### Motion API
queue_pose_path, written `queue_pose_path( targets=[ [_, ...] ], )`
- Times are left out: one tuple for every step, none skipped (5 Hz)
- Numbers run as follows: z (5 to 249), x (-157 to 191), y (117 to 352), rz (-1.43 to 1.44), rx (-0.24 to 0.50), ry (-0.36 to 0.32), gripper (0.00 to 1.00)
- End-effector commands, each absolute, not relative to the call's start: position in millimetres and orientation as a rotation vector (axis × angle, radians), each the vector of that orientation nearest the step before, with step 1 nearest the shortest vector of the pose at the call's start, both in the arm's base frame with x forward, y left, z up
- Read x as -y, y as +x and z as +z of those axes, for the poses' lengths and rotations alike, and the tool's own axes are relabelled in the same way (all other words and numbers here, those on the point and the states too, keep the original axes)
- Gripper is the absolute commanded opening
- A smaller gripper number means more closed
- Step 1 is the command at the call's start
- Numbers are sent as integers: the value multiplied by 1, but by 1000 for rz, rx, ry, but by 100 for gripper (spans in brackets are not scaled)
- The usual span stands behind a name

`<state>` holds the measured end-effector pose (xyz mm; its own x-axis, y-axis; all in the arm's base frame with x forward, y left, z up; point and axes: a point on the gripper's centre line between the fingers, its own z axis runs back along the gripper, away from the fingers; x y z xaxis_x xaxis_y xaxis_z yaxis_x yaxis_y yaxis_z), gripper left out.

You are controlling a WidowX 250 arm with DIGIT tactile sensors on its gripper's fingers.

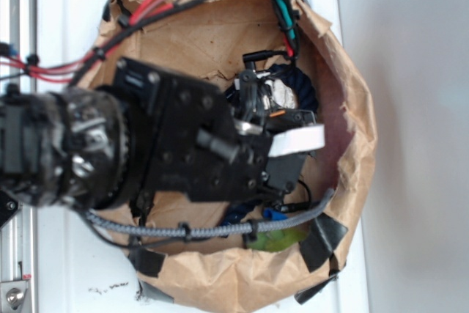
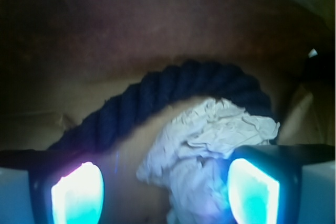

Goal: Grab the white paper.

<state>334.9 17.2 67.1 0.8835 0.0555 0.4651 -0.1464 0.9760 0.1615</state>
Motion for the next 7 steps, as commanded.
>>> queue_pose_path(
  targets=[
    [71, -8, 355, 124, 498, 203, 0],
    [73, -6, 360, 113, 545, 230, 0],
    [75, -8, 362, 102, 560, 223, 0],
    [82, -11, 357, 104, 556, 206, 0],
    [98, -18, 349, 99, 515, 137, 100],
    [117, -26, 338, 79, 469, 62, 100],
    [131, -31, 331, 65, 450, 39, 100]
  ],
)
